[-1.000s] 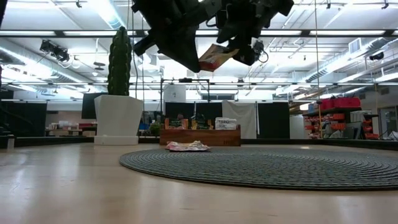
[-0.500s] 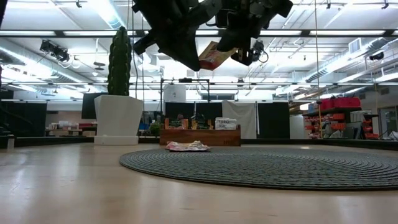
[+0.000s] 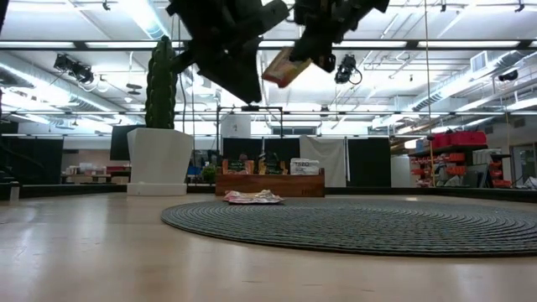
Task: Pick & Place Tea
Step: Put the yellow tea bag into the middle section of the wooden organizer
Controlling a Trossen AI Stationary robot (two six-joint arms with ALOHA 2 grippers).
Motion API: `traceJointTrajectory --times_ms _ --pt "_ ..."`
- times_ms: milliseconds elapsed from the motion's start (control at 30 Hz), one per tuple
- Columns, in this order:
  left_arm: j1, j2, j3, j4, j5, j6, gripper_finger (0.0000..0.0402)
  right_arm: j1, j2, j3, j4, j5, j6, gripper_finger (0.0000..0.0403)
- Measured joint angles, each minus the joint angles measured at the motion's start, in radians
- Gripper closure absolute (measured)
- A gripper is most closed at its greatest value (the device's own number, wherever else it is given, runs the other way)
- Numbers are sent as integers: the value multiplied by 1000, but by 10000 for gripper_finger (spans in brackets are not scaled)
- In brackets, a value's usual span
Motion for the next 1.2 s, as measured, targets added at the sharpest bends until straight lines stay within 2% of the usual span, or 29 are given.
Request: traceJointTrajectory --times_ms 133,267,367,633,900,1200 --pt "-21 -17 0 -34 0 -1 305 -60 47 127 -81 25 -115 402" --pt "-28 -53 -1 -100 -8 12 301 -101 146 260 -169 33 -225 403" --pt "-26 -94 -1 -156 -22 41 302 -114 232 354 -241 92 -319 403" --pt "3 -230 -1 -215 -45 40 302 -172 384 442 -266 182 -524 403" --pt "69 -349 0 -190 -46 94 303 -196 501 512 -292 224 -564 403" --pt "154 -402 0 -186 -46 224 303 -195 611 598 -319 261 -554 403"
